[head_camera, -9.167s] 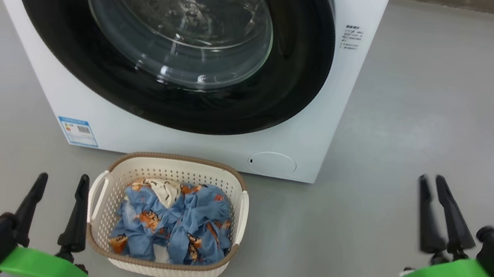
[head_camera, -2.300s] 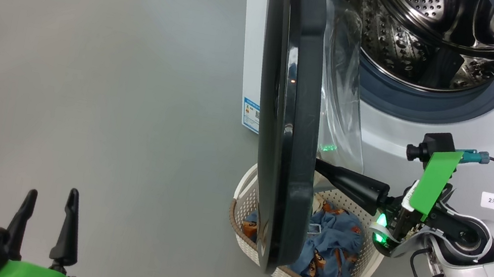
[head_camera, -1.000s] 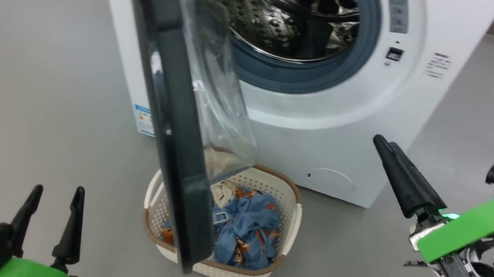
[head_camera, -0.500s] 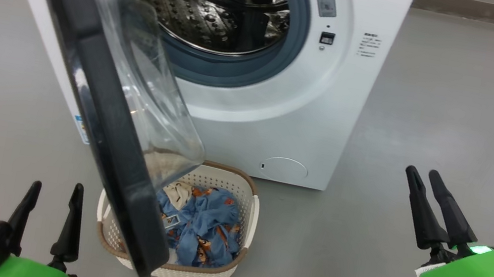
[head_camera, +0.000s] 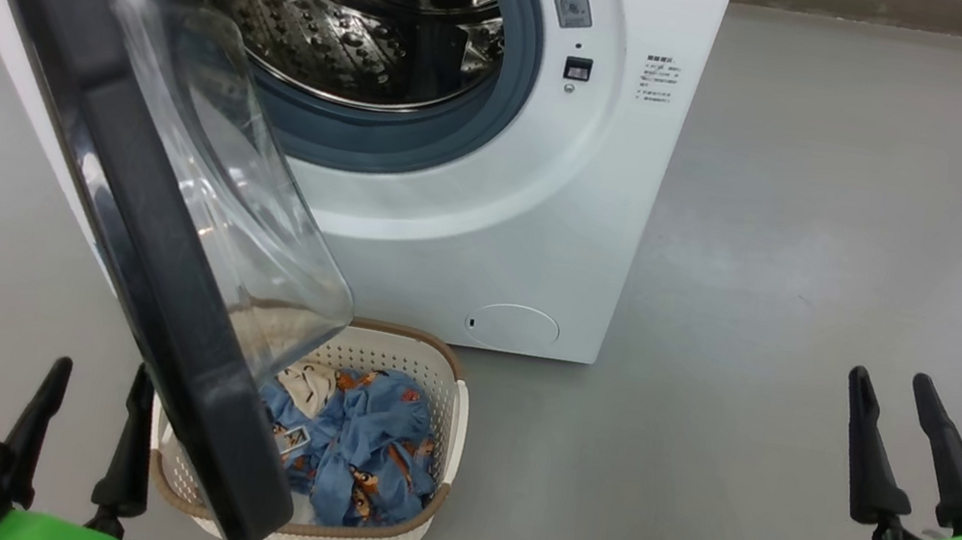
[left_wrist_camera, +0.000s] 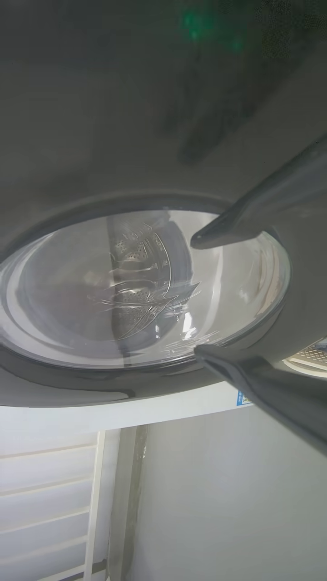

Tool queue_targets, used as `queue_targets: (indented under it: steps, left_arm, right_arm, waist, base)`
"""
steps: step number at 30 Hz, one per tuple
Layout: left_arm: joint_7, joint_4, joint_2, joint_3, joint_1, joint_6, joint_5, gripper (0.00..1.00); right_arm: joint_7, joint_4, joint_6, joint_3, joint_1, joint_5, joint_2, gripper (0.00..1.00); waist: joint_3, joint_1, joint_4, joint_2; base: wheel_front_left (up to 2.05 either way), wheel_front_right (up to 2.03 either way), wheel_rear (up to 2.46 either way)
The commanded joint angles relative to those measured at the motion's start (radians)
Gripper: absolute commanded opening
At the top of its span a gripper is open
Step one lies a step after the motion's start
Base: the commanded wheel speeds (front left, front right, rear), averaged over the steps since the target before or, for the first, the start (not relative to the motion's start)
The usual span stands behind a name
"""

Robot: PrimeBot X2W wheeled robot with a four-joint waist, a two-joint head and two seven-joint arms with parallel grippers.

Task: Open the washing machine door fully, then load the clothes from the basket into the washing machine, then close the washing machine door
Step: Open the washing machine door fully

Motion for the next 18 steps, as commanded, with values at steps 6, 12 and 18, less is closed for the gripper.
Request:
queue_targets:
  steps: [6, 12, 18]
  left_arm:
    - [-0.007, -0.045, 0.025, 0.033, -0.012, 0.007, -0.012, 1.00]
    - [-0.008, -0.046, 0.024, 0.028, -0.014, 0.008, -0.016, 1.00]
    - [-0.009, -0.043, 0.023, 0.023, -0.016, 0.009, -0.018, 1.00]
  right_arm:
    - [-0.012, -0.007, 0.006, -0.056, 0.031, -0.172, 0.048, 1.00]
    - [-0.012, 0.011, 0.006, -0.068, 0.036, -0.218, 0.073, 1.00]
    - [-0.012, 0.023, 0.006, -0.070, 0.028, -0.220, 0.083, 1.00]
  waist:
    - [0.009, 0.0000, -0.005, 0.0000]
    - [0.010, 0.0000, -0.004, 0.0000]
    - [0.009, 0.0000, -0.004, 0.0000]
  base:
    - [0.00, 0.00, 0.00]
    - [0.00, 0.00, 0.00]
    - [0.00, 0.00, 0.00]
